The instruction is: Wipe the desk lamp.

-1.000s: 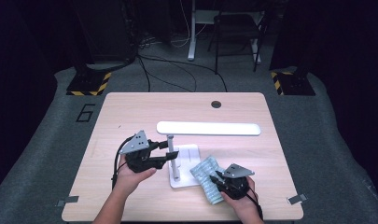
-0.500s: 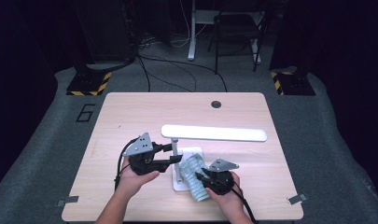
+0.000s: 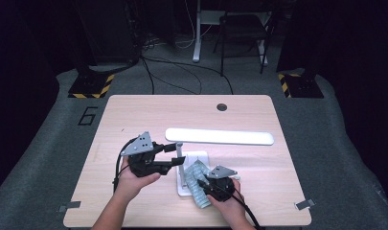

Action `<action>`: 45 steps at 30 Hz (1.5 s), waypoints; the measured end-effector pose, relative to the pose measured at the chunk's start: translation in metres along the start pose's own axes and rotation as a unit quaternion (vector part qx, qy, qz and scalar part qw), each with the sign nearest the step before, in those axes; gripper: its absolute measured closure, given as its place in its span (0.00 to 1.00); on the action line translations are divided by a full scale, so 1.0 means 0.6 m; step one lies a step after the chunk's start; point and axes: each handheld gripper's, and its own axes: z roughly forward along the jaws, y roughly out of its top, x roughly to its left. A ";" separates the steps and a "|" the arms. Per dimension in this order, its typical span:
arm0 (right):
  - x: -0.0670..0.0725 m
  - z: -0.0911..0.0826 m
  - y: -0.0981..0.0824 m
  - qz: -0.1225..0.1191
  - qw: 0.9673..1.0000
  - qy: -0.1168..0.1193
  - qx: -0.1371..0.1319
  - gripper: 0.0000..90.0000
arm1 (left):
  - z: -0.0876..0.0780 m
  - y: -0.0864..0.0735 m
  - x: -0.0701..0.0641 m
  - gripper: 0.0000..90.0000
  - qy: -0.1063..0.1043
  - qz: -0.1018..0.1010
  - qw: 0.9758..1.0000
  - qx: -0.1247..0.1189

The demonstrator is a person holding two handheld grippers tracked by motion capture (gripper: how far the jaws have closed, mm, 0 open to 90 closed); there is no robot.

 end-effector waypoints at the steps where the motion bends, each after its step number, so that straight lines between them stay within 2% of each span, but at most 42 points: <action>1: 0.000 -0.001 0.000 -0.002 1.000 -0.004 -0.002 0.71 | -0.002 0.002 0.001 0.53 0.000 0.005 1.000 0.000; 2: 0.001 -0.001 0.001 0.000 1.000 -0.001 0.000 0.68 | -0.003 0.002 0.000 0.53 -0.003 -0.001 1.000 -0.002; 3: 0.000 -0.002 0.001 -0.001 1.000 -0.002 -0.006 0.64 | -0.005 0.003 0.002 0.53 -0.002 0.005 1.000 0.000; 5: 0.001 -0.003 0.002 -0.002 1.000 -0.007 -0.016 0.57 | -0.008 0.002 0.005 0.53 -0.001 0.002 1.000 -0.002; 7: 0.001 0.002 0.005 -0.008 1.000 -0.007 -0.013 0.55 | -0.010 -0.001 0.005 0.54 -0.007 -0.003 1.000 -0.002; 8: 0.001 0.005 0.005 -0.013 1.000 -0.005 -0.008 0.56 | -0.010 -0.003 0.006 0.54 -0.005 0.002 1.000 -0.003; 10: 0.004 0.009 0.005 -0.014 1.000 -0.005 -0.002 0.59 | -0.011 -0.005 0.005 0.57 -0.007 -0.004 1.000 -0.004; 11: 0.003 0.012 0.004 -0.027 1.000 -0.005 -0.003 0.62 | -0.012 -0.007 0.004 0.57 -0.012 -0.002 1.000 -0.004; 12: 0.006 0.015 0.004 -0.030 1.000 -0.005 0.002 0.70 | -0.015 -0.009 0.003 0.62 -0.014 0.000 1.000 -0.002; 13: 0.005 0.015 0.005 -0.033 0.999 -0.005 0.002 0.72 | -0.018 -0.010 0.003 0.63 -0.016 0.003 1.000 0.000; 16: 0.002 0.016 0.005 -0.033 0.999 -0.006 -0.005 0.77 | -0.022 -0.013 0.005 0.63 -0.016 0.005 1.000 -0.004; 17: 0.002 0.014 0.006 -0.030 1.000 -0.004 0.001 0.78 | -0.023 -0.013 0.005 0.64 -0.017 0.005 1.000 -0.005; 21: 0.000 0.010 0.008 -0.020 1.000 -0.008 -0.002 0.80 | -0.032 -0.017 0.006 0.66 -0.012 0.011 1.000 -0.005; 23: -0.004 0.003 0.014 -0.018 1.000 -0.008 -0.011 0.80 | -0.036 -0.020 0.010 0.68 -0.008 0.004 1.000 -0.005; 24: -0.004 -0.003 0.018 -0.007 1.000 -0.008 -0.015 0.80 | -0.037 -0.020 0.011 0.68 -0.002 0.001 1.000 -0.003; 26: -0.008 -0.013 0.029 -0.002 1.000 -0.003 -0.023 0.80 | -0.034 -0.020 0.013 0.67 0.012 0.001 1.000 -0.002; 27: -0.010 -0.019 0.035 0.003 1.000 -0.001 -0.031 0.80 | -0.034 -0.020 0.013 0.67 0.010 -0.003 1.000 -0.001; 29: -0.011 -0.028 0.043 0.006 0.999 0.002 -0.041 0.80 | -0.031 -0.020 0.013 0.65 0.011 0.002 1.000 -0.001; 31: -0.012 -0.041 0.054 0.019 0.998 0.011 -0.059 0.80 | -0.028 -0.022 0.011 0.65 0.010 -0.001 1.000 0.002; 33: -0.013 -0.050 0.061 0.020 0.997 0.020 -0.074 0.80 | -0.026 -0.023 0.013 0.65 0.010 0.003 1.000 0.005; 37: 0.000 -0.065 0.074 0.038 0.994 0.031 -0.102 0.80 | -0.026 -0.026 0.014 0.65 0.011 -0.002 1.000 0.004; 39: 0.005 -0.069 0.077 0.037 0.993 0.033 -0.109 0.80 | -0.025 -0.027 0.013 0.65 0.013 -0.003 1.000 0.006; 42: 0.013 -0.063 0.077 0.026 0.994 0.035 -0.104 0.80 | -0.024 -0.028 0.013 0.65 0.015 0.001 1.000 0.008; 45: 0.017 -0.047 0.074 0.030 0.994 0.040 -0.092 0.80 | -0.024 -0.030 0.012 0.66 0.014 -0.001 1.000 0.008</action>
